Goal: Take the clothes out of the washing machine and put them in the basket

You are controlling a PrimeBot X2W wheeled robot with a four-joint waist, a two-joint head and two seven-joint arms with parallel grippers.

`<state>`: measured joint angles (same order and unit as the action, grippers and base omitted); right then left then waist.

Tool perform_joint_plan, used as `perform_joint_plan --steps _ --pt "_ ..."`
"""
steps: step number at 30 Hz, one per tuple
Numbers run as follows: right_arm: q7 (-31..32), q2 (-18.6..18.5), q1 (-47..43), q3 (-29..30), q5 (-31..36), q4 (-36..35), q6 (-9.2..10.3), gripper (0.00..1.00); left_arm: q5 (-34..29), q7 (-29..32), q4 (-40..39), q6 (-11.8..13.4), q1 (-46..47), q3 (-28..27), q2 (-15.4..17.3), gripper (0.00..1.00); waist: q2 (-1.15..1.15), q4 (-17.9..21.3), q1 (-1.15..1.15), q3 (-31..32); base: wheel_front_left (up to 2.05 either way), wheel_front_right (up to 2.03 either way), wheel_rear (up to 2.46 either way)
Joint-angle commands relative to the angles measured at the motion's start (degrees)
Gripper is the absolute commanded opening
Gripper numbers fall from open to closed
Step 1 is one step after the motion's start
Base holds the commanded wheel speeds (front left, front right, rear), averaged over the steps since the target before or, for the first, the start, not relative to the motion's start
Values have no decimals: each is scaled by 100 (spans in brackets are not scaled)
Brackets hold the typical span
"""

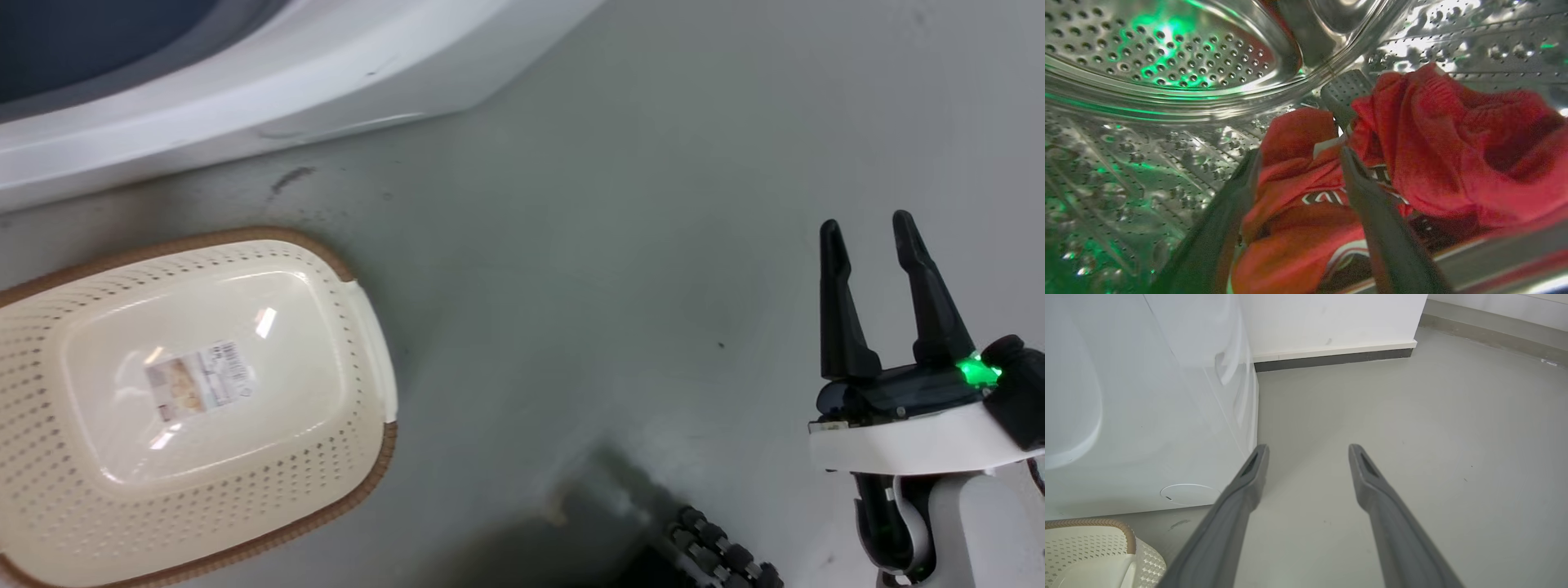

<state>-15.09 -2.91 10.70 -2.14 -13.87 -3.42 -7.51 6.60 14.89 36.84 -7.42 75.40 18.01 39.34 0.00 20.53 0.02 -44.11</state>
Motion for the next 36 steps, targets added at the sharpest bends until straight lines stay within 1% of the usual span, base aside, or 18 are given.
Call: perform_joint_plan --steps 1,3,7,13,15,17,22,27,28,29,36 --pt "-12 5 79 -95 -58 -84 4 100 130 322 135 0 456 162 149 100 0 335 -2 -326 0 0 0" --pt "-12 5 73 -193 -123 -158 4 100 224 708 319 3 850 420 338 100 0 450 -2 -424 0 0 0" --pt "-12 6 16 -397 -199 -287 4 100 346 1355 586 3 1543 867 595 100 0 612 -2 -617 0 0 0" --pt "-12 5 -119 -434 -248 -415 4 100 524 2036 1101 3 2095 1202 683 100 0 684 -2 -748 0 0 0" --pt "-12 5 -148 -437 -257 -444 4 100 519 2158 1248 6 2226 1238 711 100 0 683 -2 -790 0 0 0" --pt "-12 5 -166 -464 -230 -429 4 100 572 2247 1421 11 2211 1250 662 100 0 682 -2 -826 0 0 0" --pt "-12 5 -137 -480 -218 -484 4 100 629 2220 1741 16 2183 1281 616 100 0 657 -2 -882 0 0 0" --pt "-12 5 -100 -430 -199 -515 4 100 715 2316 1922 3 2129 1459 540 100 0 614 -2 -937 0 0 0" --pt "-12 5 -75 -402 -196 -526 4 100 749 2300 1935 1 2125 1494 524 66 0 607 -2 -945 0 0 0" --pt "-12 5 -52 -372 -183 -539 4 100 802 2287 1934 0 2117 1549 498 0 0 599 -2 -951 0 0 0" --pt "-12 5 24 -384 -158 -583 4 100 1022 1911 1902 -2 2266 1759 609 0 0 579 -2 -947 0 0 0"
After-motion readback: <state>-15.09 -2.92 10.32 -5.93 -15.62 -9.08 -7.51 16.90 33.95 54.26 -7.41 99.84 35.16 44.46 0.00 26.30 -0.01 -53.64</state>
